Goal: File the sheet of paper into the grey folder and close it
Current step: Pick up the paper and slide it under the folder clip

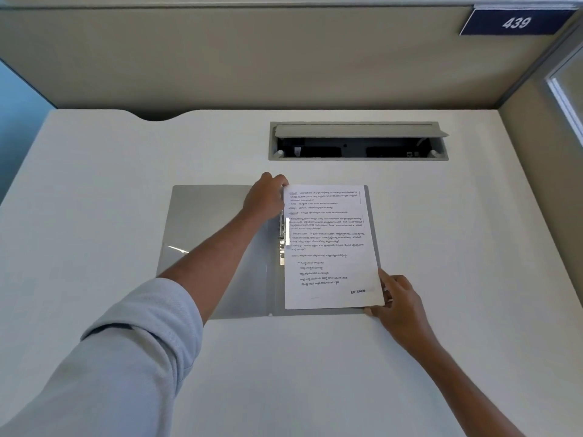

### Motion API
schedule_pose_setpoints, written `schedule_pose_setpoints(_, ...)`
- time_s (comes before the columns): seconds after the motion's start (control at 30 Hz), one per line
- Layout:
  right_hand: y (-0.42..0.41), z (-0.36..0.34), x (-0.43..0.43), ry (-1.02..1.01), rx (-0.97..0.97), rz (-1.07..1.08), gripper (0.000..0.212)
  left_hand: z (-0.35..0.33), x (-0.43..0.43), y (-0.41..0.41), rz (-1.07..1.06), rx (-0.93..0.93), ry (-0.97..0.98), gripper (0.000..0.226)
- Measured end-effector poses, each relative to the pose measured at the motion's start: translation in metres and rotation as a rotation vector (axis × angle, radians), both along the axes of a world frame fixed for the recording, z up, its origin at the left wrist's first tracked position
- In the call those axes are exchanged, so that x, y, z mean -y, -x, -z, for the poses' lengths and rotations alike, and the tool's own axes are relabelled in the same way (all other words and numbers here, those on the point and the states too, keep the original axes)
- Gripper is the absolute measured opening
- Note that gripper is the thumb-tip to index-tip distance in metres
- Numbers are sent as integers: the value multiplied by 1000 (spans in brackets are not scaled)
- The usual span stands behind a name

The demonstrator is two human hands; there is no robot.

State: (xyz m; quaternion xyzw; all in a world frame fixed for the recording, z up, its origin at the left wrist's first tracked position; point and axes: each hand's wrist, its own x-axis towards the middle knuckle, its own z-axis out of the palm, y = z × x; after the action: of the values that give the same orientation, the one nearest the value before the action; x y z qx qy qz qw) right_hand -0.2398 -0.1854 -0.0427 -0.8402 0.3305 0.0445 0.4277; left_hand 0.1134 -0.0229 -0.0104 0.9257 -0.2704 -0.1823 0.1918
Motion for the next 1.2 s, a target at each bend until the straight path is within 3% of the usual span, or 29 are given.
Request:
schedule_pose_setpoints(0.67,5,-6,-15,42,8,-5,64,4,-4,6,9,21,-2,46)
schedule_pose_setpoints(1.1,7,-7,-14,47,-32,11,63,2,-5,9,33,33,-26,47)
schedule_pose_setpoints(1.2,7,-10,-13,39,-8,14,73,0,-5,9,24,27,-27,49)
